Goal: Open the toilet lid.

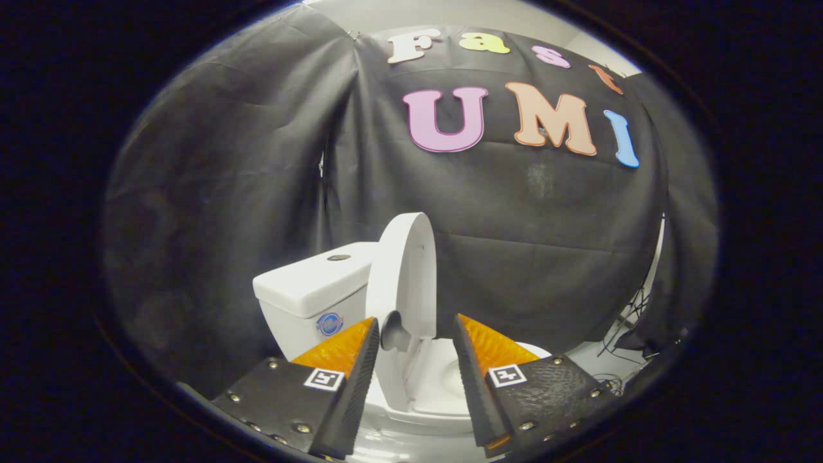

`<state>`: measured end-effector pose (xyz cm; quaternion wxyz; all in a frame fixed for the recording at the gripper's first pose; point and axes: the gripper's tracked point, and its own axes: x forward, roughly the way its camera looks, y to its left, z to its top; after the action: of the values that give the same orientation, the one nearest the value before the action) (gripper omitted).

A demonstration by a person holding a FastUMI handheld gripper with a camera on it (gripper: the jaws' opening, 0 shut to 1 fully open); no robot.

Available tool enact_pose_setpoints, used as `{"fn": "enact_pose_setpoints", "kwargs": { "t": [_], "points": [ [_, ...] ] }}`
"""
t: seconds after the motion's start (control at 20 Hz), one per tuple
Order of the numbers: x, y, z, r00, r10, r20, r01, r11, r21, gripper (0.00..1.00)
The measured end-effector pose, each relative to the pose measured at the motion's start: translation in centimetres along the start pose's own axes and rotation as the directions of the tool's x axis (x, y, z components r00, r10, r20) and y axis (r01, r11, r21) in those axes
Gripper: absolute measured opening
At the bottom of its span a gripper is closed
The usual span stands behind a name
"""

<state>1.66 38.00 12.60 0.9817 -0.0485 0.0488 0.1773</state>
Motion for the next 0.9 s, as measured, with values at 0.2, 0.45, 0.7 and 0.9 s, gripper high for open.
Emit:
{"fn": "enact_pose_setpoints", "kwargs": {
  "t": [0.2, 0.45, 0.7, 0.9],
  "points": [
    [-1.0, -2.2, 0.4, 1.000, -0.026, 0.000, 0.026, 1.000, 0.003, 0.72],
    [-2.4, -5.0, 0.6, 0.998, -0.064, 0.009, 0.064, 0.998, -0.002, 1.00],
    [-3.2, -8.6, 0.1, 0.994, -0.111, 0.002, 0.111, 0.994, 0.013, 1.00],
    [-3.8, -12.0, -0.3, 0.988, -0.156, -0.002, 0.156, 0.987, 0.034, 1.00]
  ]
}}
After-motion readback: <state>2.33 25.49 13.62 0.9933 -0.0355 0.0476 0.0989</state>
